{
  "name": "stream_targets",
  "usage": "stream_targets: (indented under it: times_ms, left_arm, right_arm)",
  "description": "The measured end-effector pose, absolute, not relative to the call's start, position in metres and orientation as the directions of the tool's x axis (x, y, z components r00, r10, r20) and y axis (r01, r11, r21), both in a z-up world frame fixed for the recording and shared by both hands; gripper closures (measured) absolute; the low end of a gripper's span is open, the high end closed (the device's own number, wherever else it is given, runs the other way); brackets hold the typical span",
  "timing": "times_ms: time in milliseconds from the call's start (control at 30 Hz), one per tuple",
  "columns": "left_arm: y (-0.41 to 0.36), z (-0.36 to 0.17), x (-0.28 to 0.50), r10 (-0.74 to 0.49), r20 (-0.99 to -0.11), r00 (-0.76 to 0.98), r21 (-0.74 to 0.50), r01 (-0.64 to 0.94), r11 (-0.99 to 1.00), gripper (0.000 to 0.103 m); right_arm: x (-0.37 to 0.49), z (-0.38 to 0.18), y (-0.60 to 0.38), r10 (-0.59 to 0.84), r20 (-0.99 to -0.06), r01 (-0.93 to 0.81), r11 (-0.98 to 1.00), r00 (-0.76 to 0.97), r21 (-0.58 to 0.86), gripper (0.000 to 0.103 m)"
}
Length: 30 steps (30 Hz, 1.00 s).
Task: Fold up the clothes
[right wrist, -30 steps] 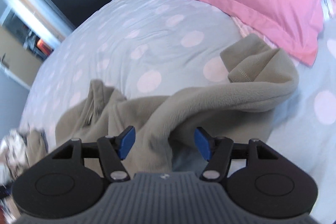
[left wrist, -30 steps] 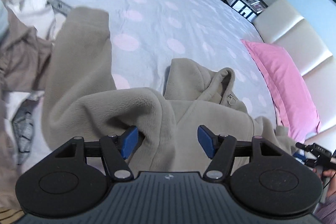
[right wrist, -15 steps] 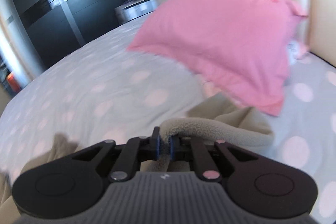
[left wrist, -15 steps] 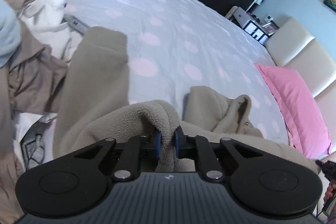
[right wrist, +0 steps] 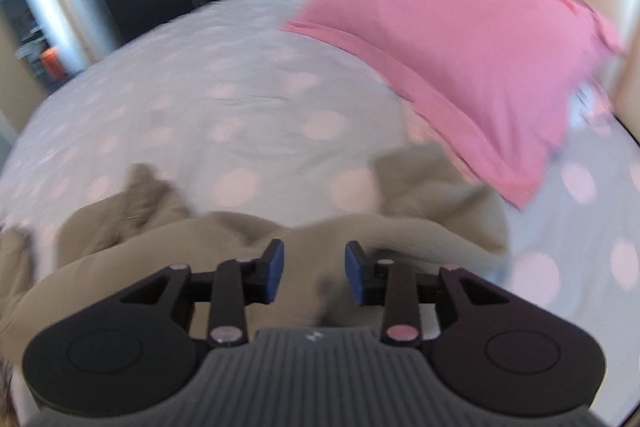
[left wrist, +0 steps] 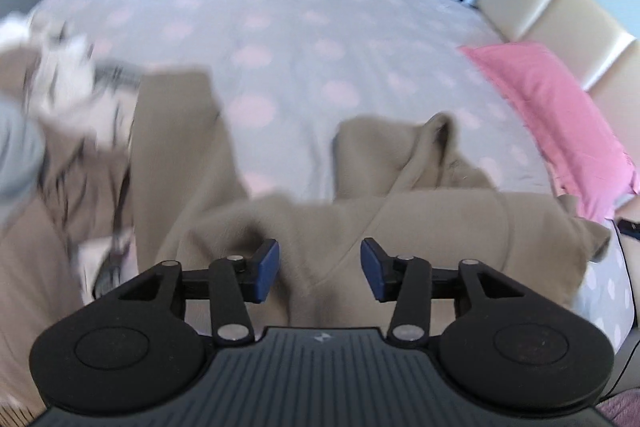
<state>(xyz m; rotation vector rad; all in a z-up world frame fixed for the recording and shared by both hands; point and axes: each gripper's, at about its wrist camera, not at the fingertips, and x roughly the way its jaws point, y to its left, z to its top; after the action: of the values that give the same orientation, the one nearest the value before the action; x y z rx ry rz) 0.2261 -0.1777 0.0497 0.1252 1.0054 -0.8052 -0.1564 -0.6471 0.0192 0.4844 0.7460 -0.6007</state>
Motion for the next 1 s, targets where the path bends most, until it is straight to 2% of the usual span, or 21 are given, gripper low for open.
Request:
stream_targets:
  times_ms: [100, 267, 567, 633, 733, 833, 867, 900, 933, 967, 1000]
  left_arm:
    - [-0.203, 0.056, 0.235, -0.577, -0.766, 0.284, -0.277, 0.664, 0.694, 0.050]
    - [-0.259, 0.023, 0.268, -0.576, -0.789, 0.216, -0.332, 0.639, 0.694, 0.050]
    - [-0.343, -0.075, 0.315, -0.447, -0.891, 0.082, -0.289, 0.658, 0.696, 0.050]
    - [-0.355, -0.094, 0.323, -0.413, -0.908, 0.073, -0.265, 0.663, 0.700, 0.050]
    - [-0.364, -0.116, 0.334, -0.383, -0.921, 0.076, -0.240, 0.664, 0.708, 0.050]
    - [-0.367, -0.130, 0.338, -0.407, -0.912, 0.060, -0.270, 0.658, 0.703, 0.051]
    - [-0.368, -0.132, 0.338, -0.421, -0.905, 0.057, -0.281, 0.661, 0.696, 0.053]
    - [-0.369, -0.134, 0.337, -0.435, -0.899, 0.055, -0.292, 0.665, 0.688, 0.067]
    - [-0.370, -0.134, 0.335, -0.445, -0.894, 0.057, -0.294, 0.674, 0.678, 0.075]
    - [-0.372, -0.133, 0.332, -0.453, -0.889, 0.061, -0.293, 0.685, 0.667, 0.082]
    - [-0.374, -0.132, 0.329, -0.462, -0.885, 0.064, -0.292, 0.695, 0.657, 0.089]
  right_arm:
    - [-0.125, 0.031, -0.628, -0.255, -0.714, 0.536, 0.821, 0.652, 0.197, 0.053]
    - [-0.048, 0.004, -0.619, -0.150, -0.726, 0.431, 0.876, 0.671, 0.218, 0.052]
    - [0.079, -0.077, -0.641, -0.056, -0.816, 0.401, 0.889, 0.576, 0.222, 0.052]
    - [0.100, -0.092, -0.647, -0.054, -0.838, 0.396, 0.897, 0.542, 0.198, 0.049]
    - [0.123, -0.113, -0.658, -0.027, -0.861, 0.392, 0.897, 0.508, 0.203, 0.048]
    - [0.141, -0.129, -0.664, -0.032, -0.872, 0.399, 0.897, 0.489, 0.191, 0.047]
    - [0.144, -0.134, -0.665, -0.019, -0.873, 0.398, 0.895, 0.487, 0.202, 0.047]
    - [0.147, -0.138, -0.665, -0.006, -0.874, 0.397, 0.892, 0.486, 0.215, 0.047]
    - [0.150, -0.143, -0.666, 0.008, -0.874, 0.397, 0.889, 0.485, 0.229, 0.051]
    - [0.153, -0.148, -0.667, 0.022, -0.874, 0.396, 0.886, 0.485, 0.242, 0.056]
    - [0.155, -0.150, -0.665, 0.030, -0.873, 0.391, 0.886, 0.488, 0.249, 0.070]
